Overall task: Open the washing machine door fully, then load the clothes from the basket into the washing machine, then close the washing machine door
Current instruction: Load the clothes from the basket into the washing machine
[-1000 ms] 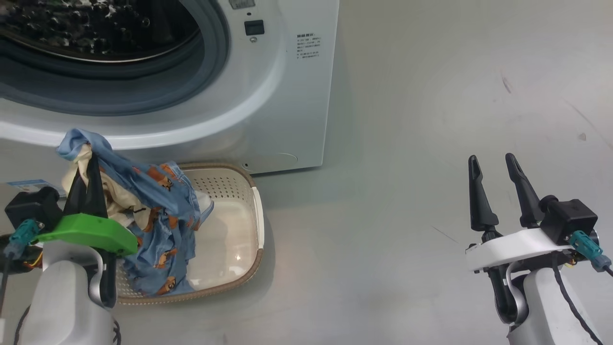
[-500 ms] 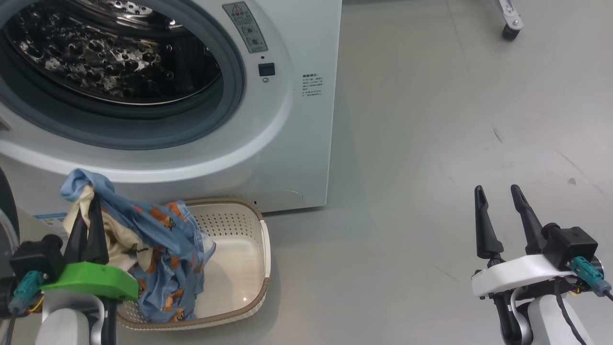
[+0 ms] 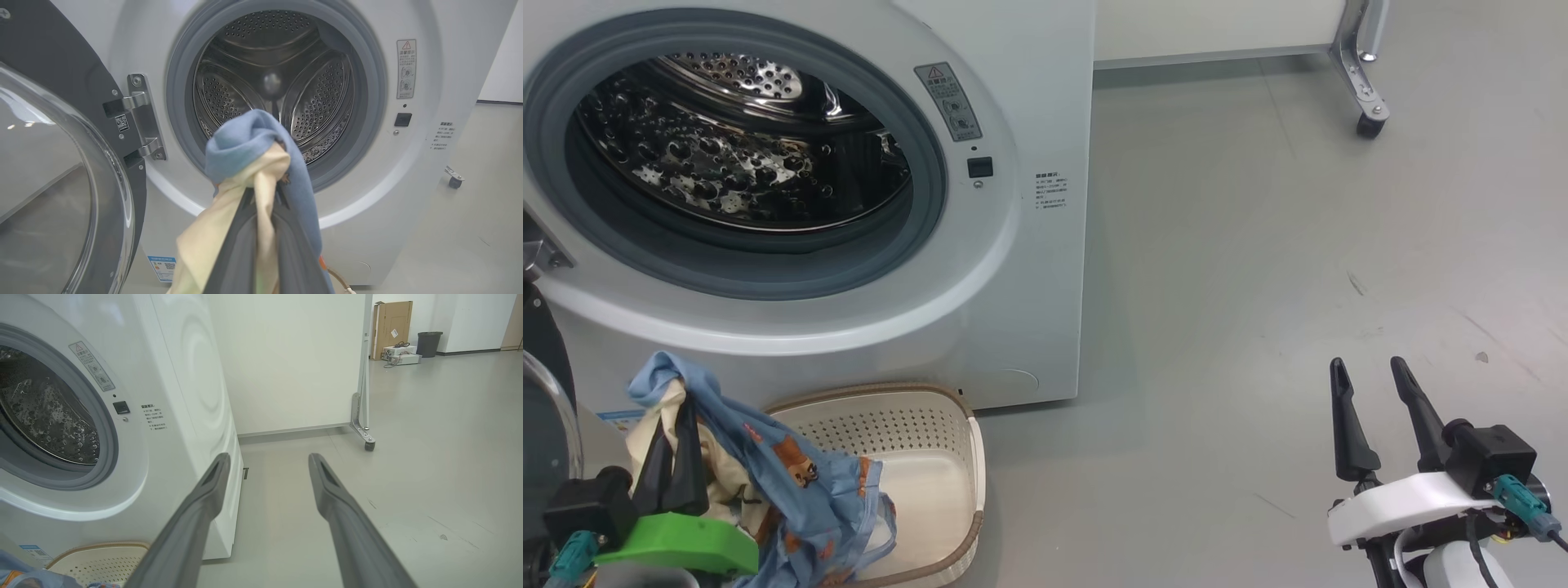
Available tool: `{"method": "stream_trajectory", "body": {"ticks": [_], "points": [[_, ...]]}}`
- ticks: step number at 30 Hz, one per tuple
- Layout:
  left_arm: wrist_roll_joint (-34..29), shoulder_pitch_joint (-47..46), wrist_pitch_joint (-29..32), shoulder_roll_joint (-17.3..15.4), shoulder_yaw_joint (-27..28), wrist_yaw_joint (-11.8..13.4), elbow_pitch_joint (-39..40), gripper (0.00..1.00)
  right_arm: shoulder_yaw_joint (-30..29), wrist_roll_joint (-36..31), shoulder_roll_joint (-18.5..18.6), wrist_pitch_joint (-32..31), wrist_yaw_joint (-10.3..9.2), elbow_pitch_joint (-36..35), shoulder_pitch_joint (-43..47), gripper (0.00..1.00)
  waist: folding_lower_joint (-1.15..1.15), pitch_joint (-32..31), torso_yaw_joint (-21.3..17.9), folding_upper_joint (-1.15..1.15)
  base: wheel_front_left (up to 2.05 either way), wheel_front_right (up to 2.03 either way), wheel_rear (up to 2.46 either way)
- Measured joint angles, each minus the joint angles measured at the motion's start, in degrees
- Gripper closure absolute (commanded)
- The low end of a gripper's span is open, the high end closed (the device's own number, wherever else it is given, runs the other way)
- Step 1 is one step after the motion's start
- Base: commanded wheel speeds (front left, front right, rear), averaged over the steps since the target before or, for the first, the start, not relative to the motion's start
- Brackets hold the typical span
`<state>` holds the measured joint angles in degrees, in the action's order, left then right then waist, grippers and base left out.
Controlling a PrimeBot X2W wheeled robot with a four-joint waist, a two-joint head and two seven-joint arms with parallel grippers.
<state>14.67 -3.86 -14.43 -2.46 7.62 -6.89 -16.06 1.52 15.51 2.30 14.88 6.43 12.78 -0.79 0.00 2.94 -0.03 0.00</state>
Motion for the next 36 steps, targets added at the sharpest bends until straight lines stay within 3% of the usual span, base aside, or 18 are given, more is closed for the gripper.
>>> {"method": "stream_trajectory", "body": {"ticks": [22, 36], "points": [[1.5, 2.3, 0.0, 0.2, -0.8, 0.0, 5.0, 1.00, 1.1, 0.0, 0.0, 0.0, 0.05, -2.7, 1.4, 0.00, 0.00, 2.7, -0.7, 0.00, 0.00, 0.00, 0.00], [1.5, -11.6, 0.0, 0.6, -2.3, -0.1, 7.0, 1.00, 2.8, 0.0, 0.0, 0.0, 0.05, -5.3, -1.3, 0.00, 0.00, 11.6, -2.1, 0.00, 0.00, 0.00, 0.00]]}}
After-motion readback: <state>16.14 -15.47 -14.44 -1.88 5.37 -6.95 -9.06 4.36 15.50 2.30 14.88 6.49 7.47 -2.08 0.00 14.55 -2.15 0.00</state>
